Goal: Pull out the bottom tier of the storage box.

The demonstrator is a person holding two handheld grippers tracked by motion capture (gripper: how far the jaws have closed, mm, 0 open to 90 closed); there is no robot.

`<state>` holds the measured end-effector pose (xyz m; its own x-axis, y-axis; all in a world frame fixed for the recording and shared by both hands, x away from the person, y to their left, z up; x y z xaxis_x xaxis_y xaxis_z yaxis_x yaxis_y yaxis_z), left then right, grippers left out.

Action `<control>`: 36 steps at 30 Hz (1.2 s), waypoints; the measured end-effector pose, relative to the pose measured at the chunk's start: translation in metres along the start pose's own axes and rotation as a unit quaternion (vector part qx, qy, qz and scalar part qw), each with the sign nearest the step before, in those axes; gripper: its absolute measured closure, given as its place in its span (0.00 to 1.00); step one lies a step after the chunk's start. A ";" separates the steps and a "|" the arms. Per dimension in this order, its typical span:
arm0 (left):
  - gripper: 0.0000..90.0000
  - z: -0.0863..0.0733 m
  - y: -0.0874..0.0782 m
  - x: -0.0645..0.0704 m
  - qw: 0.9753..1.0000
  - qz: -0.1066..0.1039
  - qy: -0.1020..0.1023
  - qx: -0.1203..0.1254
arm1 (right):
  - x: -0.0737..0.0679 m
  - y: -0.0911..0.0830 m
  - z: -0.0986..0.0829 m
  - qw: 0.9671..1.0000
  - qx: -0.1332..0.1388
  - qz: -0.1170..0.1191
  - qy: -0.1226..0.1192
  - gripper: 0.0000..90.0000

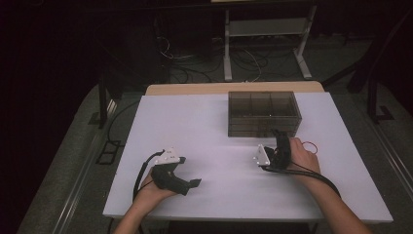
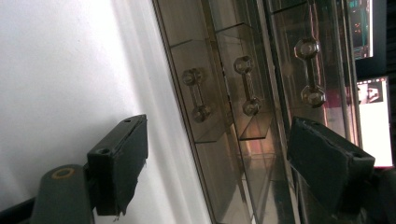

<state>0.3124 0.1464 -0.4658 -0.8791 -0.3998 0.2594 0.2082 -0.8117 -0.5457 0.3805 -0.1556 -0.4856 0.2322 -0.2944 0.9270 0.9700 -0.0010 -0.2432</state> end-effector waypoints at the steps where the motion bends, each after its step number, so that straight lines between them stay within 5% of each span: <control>1: 0.00 0.000 0.000 0.000 1.000 0.000 0.000 0.000 | 0.000 0.000 0.000 1.000 -0.001 -0.002 -0.003 0.23; 15: 0.00 0.000 0.000 0.000 1.000 0.000 0.000 0.000 | -0.001 0.000 0.001 0.999 -0.009 -0.023 -0.042 0.22; 24: 0.00 0.000 0.000 0.000 1.000 0.001 0.000 0.000 | -0.002 0.002 0.000 0.995 -0.018 -0.050 -0.081 0.22; 36: 0.00 0.000 0.000 0.000 1.000 0.001 0.001 -0.001 | -0.005 0.003 0.005 0.993 -0.013 -0.074 -0.095 0.27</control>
<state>0.3127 0.1466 -0.4659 -0.8795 -0.4005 0.2568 0.2091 -0.8102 -0.5475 0.3825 -0.1489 -0.4893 0.0989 -0.1045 0.9896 0.9928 -0.0566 -0.1052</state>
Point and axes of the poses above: each handheld gripper's, and its own axes: y roughly forward along the jaws, z roughly out of its top, x roughly to its right, the point moved 6 cm from there along y, roughly forward along the jaws, and after that the axes turned 11 degrees about -z, right-handed, at the moved point
